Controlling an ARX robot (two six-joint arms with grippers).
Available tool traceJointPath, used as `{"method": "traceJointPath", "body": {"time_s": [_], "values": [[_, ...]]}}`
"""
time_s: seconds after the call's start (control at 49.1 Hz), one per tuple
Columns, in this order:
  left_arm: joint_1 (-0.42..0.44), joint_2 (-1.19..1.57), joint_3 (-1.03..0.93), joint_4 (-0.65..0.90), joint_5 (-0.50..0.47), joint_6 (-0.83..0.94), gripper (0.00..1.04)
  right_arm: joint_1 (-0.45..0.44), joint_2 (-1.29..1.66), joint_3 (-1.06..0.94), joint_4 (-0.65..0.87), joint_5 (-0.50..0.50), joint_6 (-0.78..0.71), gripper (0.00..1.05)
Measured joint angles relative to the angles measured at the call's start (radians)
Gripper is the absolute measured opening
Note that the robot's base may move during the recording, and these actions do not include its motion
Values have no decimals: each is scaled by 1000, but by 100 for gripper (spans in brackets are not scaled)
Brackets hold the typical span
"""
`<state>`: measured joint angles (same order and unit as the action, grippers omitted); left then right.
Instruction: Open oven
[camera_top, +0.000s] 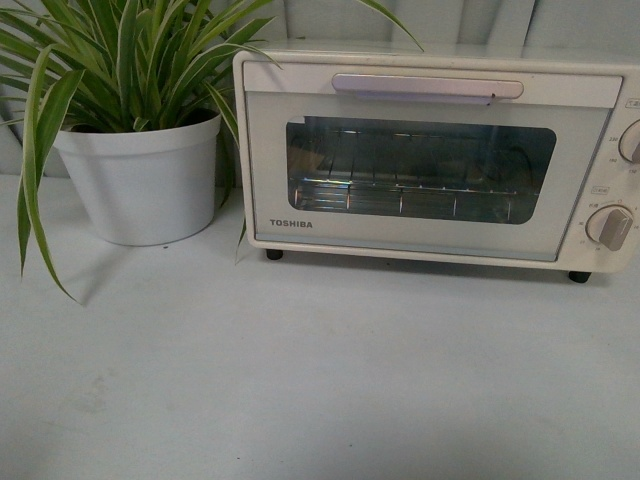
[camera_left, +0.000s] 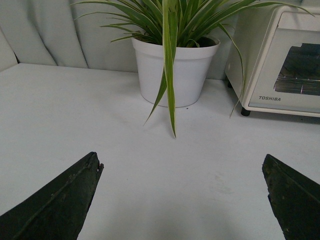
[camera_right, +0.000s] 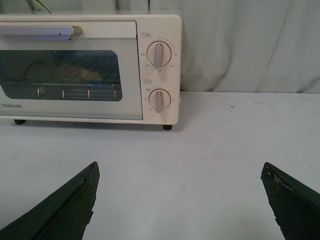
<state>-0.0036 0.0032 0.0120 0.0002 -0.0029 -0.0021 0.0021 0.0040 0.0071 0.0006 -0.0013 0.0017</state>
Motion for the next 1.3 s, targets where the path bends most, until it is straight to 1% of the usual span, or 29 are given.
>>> {"method": "traceJointPath", "body": {"time_s": [0.529,0.59,0.692,0.733,0.774,0.875,0.977,1.059,1.16,1.303], "values": [[-1,2,1,-2,-7,-3,98,0,0,0,0,0,0,95],[-34,43,11,-45,-85,-72,98,0,0,0,0,0,0,95],[-76,166,23,-14,-97,-205,98,0,0,0,0,0,0,95],[-94,214,34,7,-97,-242,98,0,0,0,0,0,0,95],[-128,306,62,48,-89,-333,98,0,0,0,0,0,0,95],[-181,450,105,122,-82,-443,98,0,0,0,0,0,0,95],[-275,724,192,256,-76,-658,98,0,0,0,0,0,0,95],[-315,844,233,306,-75,-736,98,0,0,0,0,0,0,95],[-373,1041,313,391,-58,-874,98,0,0,0,0,0,0,95],[-446,1270,439,463,-55,-987,98,0,0,0,0,0,0,95]]}}
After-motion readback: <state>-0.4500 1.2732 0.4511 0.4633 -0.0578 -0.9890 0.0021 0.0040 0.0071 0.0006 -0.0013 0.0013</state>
